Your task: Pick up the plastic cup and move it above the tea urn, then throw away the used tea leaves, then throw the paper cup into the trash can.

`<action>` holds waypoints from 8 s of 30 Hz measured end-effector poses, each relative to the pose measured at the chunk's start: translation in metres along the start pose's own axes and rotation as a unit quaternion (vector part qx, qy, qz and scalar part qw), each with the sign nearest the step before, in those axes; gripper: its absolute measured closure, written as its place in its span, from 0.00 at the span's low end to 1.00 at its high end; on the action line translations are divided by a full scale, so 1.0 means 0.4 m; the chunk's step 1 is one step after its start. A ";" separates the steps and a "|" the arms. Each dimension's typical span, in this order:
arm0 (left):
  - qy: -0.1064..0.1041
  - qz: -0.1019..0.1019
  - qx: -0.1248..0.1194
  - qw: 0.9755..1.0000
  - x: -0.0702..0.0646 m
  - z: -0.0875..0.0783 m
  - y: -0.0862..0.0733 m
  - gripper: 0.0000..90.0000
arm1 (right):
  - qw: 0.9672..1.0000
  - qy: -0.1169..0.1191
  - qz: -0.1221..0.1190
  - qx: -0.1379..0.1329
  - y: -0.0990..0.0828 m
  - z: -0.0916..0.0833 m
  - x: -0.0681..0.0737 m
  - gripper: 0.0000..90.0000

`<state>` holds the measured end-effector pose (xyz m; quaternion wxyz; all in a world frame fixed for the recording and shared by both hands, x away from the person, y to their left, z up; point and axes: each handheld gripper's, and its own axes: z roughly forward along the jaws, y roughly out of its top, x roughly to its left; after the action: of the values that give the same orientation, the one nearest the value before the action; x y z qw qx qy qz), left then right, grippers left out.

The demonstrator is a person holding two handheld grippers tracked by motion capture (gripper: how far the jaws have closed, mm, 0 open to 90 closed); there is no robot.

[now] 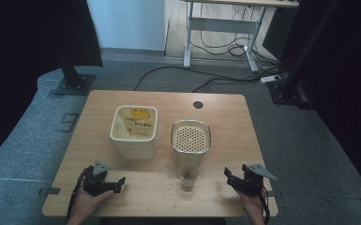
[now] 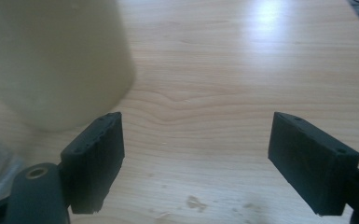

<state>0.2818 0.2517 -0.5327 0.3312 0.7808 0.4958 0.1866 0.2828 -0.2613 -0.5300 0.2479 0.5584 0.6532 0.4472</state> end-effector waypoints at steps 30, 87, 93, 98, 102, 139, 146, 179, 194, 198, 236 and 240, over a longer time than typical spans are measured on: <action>-0.020 -0.013 0.008 1.000 -0.020 0.005 -0.001 0.07 | 0.976 0.192 -0.098 -0.003 -0.035 0.005 0.253 0.25; -0.024 -0.017 0.026 0.999 -0.011 0.016 -0.004 0.08 | 0.985 0.051 -0.082 -0.143 0.160 -0.113 0.134 0.44; -0.027 -0.014 0.031 0.999 -0.016 0.022 -0.003 0.08 | 0.984 0.019 -0.104 -0.145 0.204 -0.105 0.131 0.44; -0.029 -0.014 0.032 0.999 -0.014 0.020 -0.003 0.08 | 0.982 -0.015 -0.138 -0.130 0.261 -0.083 0.139 0.44; -0.028 -0.013 0.035 0.999 -0.012 0.022 -0.004 0.08 | 0.977 -0.040 -0.178 -0.114 0.307 -0.056 0.160 0.44; -0.030 -0.017 0.039 0.999 -0.001 0.019 -0.006 0.08 | 0.766 -0.223 -0.603 0.002 0.329 0.116 0.381 0.43; -0.030 -0.018 0.039 0.999 0.000 0.019 -0.005 0.08 | 0.670 -0.271 -0.690 0.016 0.312 0.140 0.404 0.43; -0.032 -0.020 0.041 0.998 0.005 0.017 -0.005 0.08 | 0.505 -0.315 -0.804 -0.013 0.270 0.168 0.451 0.43; -0.029 -0.021 0.040 0.999 0.004 0.018 -0.004 0.08 | 0.956 -0.020 -0.284 -0.070 0.371 0.070 0.313 0.43; -0.029 -0.021 0.041 0.999 0.003 0.018 -0.004 0.08 | 0.974 0.047 -0.202 -0.090 0.395 0.060 0.293 0.42; -0.043 -0.017 0.038 0.998 0.000 0.011 -0.004 0.08 | 0.964 0.216 -0.159 0.002 0.517 0.344 0.676 0.12; -0.042 -0.017 0.035 0.998 0.004 0.007 -0.005 0.08 | 0.962 0.215 -0.167 0.002 0.522 0.343 0.678 0.10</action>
<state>0.2829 0.2528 -0.5360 0.3279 0.7904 0.5007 0.1304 0.4331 0.0337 -0.3679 0.1714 0.3322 0.7765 0.5073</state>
